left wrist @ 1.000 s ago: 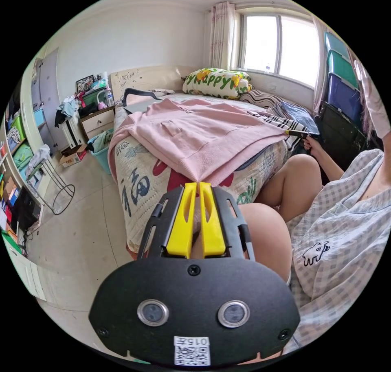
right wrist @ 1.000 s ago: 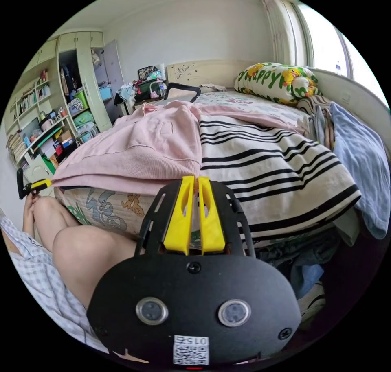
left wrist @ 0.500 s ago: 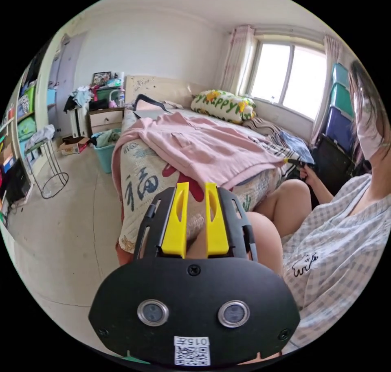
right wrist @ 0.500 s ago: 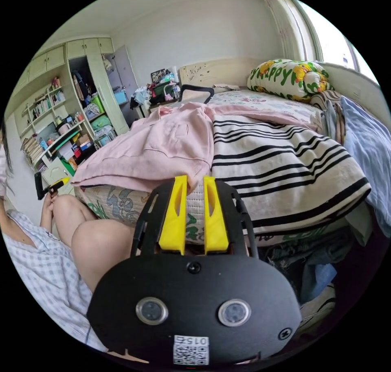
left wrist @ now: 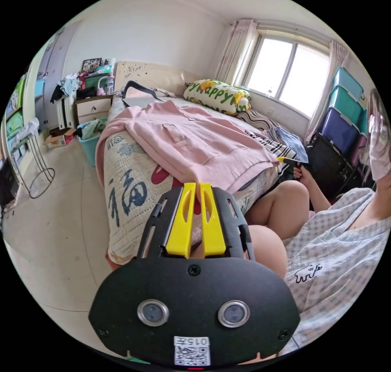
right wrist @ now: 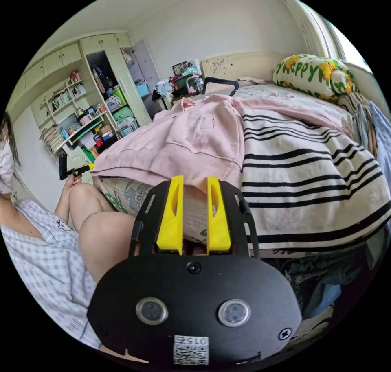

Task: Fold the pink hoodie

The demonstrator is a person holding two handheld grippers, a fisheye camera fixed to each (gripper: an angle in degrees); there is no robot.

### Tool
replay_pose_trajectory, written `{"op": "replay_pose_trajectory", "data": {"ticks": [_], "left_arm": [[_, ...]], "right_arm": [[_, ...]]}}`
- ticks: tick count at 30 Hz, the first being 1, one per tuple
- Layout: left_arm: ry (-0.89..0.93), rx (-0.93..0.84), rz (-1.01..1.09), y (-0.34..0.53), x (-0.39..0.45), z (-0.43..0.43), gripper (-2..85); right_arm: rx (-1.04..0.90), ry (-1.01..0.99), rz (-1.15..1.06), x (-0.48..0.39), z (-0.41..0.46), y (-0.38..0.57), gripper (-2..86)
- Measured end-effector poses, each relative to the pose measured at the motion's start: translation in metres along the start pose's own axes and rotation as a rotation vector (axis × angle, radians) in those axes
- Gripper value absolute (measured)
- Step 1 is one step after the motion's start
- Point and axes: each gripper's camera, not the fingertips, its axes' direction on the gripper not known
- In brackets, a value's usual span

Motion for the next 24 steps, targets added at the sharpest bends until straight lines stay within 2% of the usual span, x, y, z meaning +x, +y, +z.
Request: {"op": "replay_pose_trajectory", "data": {"ticks": [4, 6, 9, 11, 14, 20, 24], "left_arm": [[-0.113, 0.071, 0.169, -0.011, 0.054, -0.029, 4.7], [-0.106, 0.055, 0.275, -0.024, 0.083, -0.027, 4.9], [-0.093, -0.044, 0.452, -0.050, 0.126, 0.004, 5.7], [-0.176, -0.149, 0.542, -0.064, 0.139, 0.041, 6.7], [-0.172, -0.267, 0.546, -0.071, 0.127, 0.073, 7.1], [-0.033, -0.212, 0.442, -0.079, 0.098, 0.066, 5.1], [-0.036, -0.184, 0.444, -0.082, 0.098, 0.056, 1.9]], "right_arm": [[0.046, 0.047, -0.222, -0.054, -0.005, -0.013, 8.4], [0.025, 0.047, -0.325, -0.079, 0.006, -0.022, 8.5], [-0.036, 0.040, -0.471, -0.115, 0.040, -0.036, 8.9], [-0.103, 0.077, -0.517, -0.129, 0.072, -0.046, 9.1], [-0.158, 0.107, -0.531, -0.131, 0.097, -0.052, 9.1], [-0.141, 0.057, -0.475, -0.114, 0.101, -0.066, 3.1], [-0.140, 0.040, -0.453, -0.113, 0.101, -0.079, -0.1]]}}
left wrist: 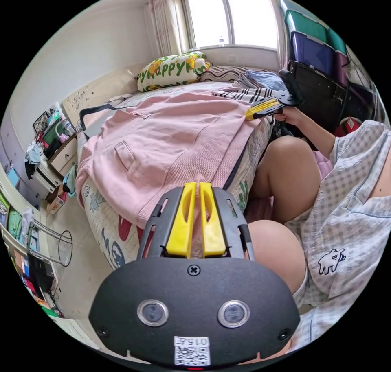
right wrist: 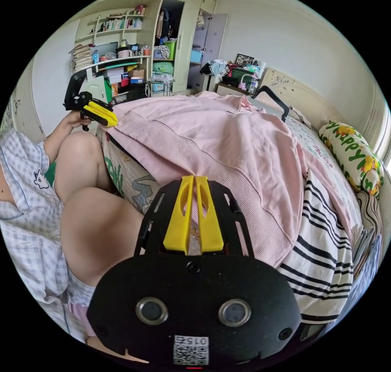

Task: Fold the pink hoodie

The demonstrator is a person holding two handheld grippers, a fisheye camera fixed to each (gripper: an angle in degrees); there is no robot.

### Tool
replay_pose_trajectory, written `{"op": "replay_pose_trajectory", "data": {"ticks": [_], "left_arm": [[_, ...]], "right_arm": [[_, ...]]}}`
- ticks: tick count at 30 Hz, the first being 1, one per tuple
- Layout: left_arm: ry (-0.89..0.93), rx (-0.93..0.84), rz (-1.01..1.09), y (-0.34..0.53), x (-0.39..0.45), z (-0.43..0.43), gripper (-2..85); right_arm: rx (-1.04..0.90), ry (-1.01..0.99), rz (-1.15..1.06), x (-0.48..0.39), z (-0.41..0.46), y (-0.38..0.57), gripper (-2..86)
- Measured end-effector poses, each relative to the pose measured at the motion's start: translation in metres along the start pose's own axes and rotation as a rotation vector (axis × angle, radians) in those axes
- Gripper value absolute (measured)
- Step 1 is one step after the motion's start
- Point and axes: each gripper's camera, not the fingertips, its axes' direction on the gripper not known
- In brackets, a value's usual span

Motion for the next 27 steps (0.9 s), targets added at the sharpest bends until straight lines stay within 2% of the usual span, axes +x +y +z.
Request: {"op": "replay_pose_trajectory", "data": {"ticks": [7, 14, 19, 22, 27], "left_arm": [[0.057, 0.117, -0.029, 0.007, -0.006, -0.051, 0.5], [0.000, -0.079, 0.002, -0.003, 0.000, -0.019, 0.5], [0.163, -0.146, 0.020, -0.010, -0.029, -0.042, 0.4], [0.156, -0.057, -0.036, -0.027, -0.075, -0.078, 0.6], [0.062, 0.187, -0.269, -0.103, -0.206, -0.093, 1.4]], "right_arm": [[0.068, -0.056, -0.024, 0.003, -0.030, -0.011, -1.0], [-0.135, -0.064, -0.070, 0.005, 0.019, -0.020, -0.9], [-0.225, -0.232, -0.015, 0.041, 0.022, -0.034, -0.6], [-0.116, -0.321, 0.027, 0.081, -0.001, -0.052, -0.4], [0.069, -0.163, 0.117, 0.165, 0.002, -0.123, 0.0]]}}
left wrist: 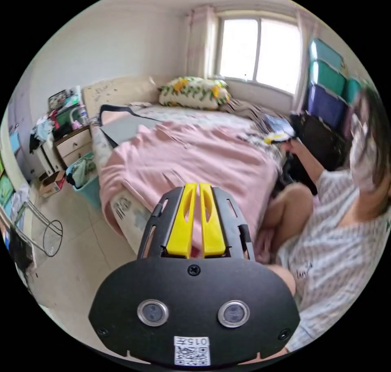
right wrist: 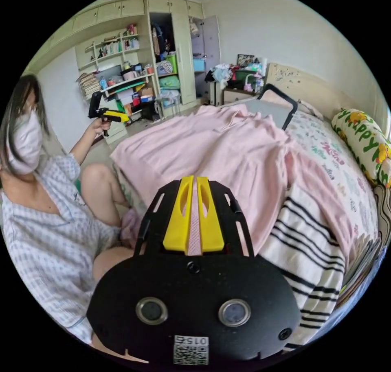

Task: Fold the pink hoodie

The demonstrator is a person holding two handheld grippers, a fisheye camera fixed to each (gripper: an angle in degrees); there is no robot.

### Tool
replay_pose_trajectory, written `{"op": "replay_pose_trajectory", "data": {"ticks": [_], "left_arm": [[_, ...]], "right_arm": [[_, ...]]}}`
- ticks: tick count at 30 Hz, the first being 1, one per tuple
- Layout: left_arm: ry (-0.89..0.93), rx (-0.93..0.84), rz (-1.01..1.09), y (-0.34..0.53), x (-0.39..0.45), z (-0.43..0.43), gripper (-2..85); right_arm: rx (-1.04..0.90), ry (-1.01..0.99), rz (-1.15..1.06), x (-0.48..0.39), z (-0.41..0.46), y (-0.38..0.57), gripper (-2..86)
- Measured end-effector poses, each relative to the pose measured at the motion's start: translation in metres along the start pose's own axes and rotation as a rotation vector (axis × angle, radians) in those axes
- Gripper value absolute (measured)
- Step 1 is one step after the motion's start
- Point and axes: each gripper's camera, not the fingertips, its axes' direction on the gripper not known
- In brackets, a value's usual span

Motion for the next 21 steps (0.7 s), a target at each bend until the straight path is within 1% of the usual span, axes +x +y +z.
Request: {"op": "replay_pose_trajectory", "data": {"ticks": [2, 3, 5, 6, 7, 10, 11, 12, 13, 14, 17, 19, 21], "left_arm": [[-0.003, 0.016, -0.119, -0.064, -0.055, 0.042, 2.5], [0.002, 0.014, -0.142, -0.079, -0.066, 0.056, 2.8], [0.029, -0.010, -0.237, -0.139, -0.101, 0.118, 4.0], [0.027, -0.025, -0.233, -0.155, -0.105, 0.135, 4.3], [0.006, -0.060, -0.235, -0.185, -0.107, 0.169, 4.8], [-0.005, -0.106, -0.174, -0.257, -0.091, 0.252, 5.9], [-0.067, -0.147, -0.131, -0.283, -0.081, 0.285, 6.2], [-0.108, -0.168, -0.111, -0.295, -0.077, 0.301, 6.3], [-0.194, -0.215, -0.088, -0.314, -0.073, 0.331, 6.3], [-0.233, -0.261, -0.086, -0.328, -0.074, 0.359, 6.4], [-0.257, -0.376, -0.102, -0.344, -0.087, 0.409, 6.1], [-0.292, -0.417, -0.094, -0.346, -0.092, 0.425, 4.5], [-0.263, -0.423, -0.110, -0.346, -0.096, 0.433, 2.8]], "right_arm": [[0.057, -0.020, 0.086, 0.048, 0.026, -0.050, 0.4], [0.062, -0.031, 0.101, 0.060, 0.035, -0.062, 0.6], [0.052, -0.028, 0.182, 0.103, 0.077, -0.109, 1.4], [0.053, -0.022, 0.194, 0.113, 0.088, -0.120, 1.6], [0.051, -0.007, 0.223, 0.130, 0.109, -0.141, 2.0], [0.053, 0.003, 0.291, 0.166, 0.164, -0.191, 3.0], [0.031, 0.015, 0.293, 0.176, 0.186, -0.212, 3.5], [0.018, 0.028, 0.297, 0.181, 0.197, -0.222, 3.9], [-0.005, 0.057, 0.308, 0.189, 0.218, -0.241, 4.7], [-0.023, 0.079, 0.303, 0.194, 0.237, -0.257, 5.3], [-0.087, 0.129, 0.306, 0.205, 0.282, -0.285, 6.1], [-0.139, 0.142, 0.311, 0.212, 0.307, -0.291, 6.2], [-0.242, 0.146, 0.333, 0.220, 0.331, -0.297, 6.0]]}}
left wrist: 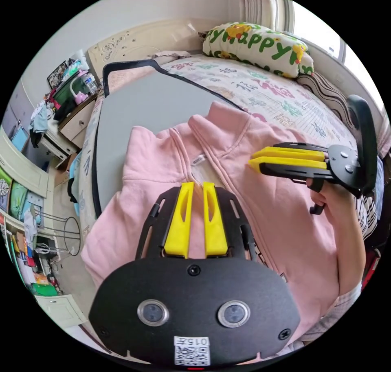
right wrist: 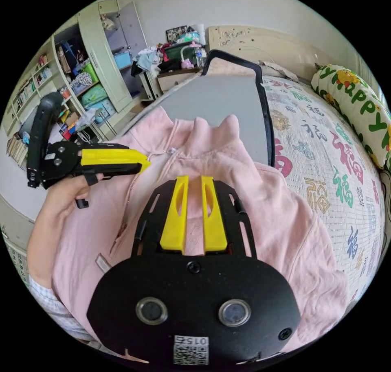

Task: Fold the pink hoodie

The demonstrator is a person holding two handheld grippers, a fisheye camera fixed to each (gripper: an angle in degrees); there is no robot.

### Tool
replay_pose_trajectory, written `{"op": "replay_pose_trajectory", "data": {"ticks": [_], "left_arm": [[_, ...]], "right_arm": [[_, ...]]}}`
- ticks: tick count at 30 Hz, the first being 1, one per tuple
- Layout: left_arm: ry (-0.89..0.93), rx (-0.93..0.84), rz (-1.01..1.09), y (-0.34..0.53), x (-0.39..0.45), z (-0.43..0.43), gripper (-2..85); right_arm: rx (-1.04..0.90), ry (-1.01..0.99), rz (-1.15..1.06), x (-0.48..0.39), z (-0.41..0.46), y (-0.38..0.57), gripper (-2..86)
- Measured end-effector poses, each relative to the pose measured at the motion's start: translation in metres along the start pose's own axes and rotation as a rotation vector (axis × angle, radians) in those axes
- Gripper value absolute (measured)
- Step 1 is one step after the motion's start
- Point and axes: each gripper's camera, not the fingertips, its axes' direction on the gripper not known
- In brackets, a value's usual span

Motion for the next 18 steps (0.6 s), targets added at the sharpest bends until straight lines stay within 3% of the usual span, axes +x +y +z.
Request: {"op": "replay_pose_trajectory", "data": {"ticks": [3, 7, 9, 13, 18], "left_arm": [[0.058, 0.022, -0.022, -0.006, -0.003, 0.000, 0.7], [0.262, 0.204, -0.156, -0.012, -0.012, -0.016, -0.2], [0.236, 0.197, -0.179, -0.020, -0.006, -0.017, -0.2], [-0.023, 0.093, -0.160, -0.032, 0.014, -0.010, 0.7], [-0.007, 0.028, -0.083, -0.042, 0.034, -0.007, 5.9]], "right_arm": [[-0.013, 0.018, -0.015, -0.006, 0.008, -0.011, 5.0], [-0.003, 0.041, -0.030, -0.016, 0.016, -0.023, 4.7], [-0.001, 0.068, -0.044, -0.022, 0.019, -0.026, 4.7], [0.001, 0.184, -0.101, -0.047, 0.028, -0.033, 4.2], [0.014, 0.379, -0.194, -0.082, 0.041, -0.035, 1.3]]}}
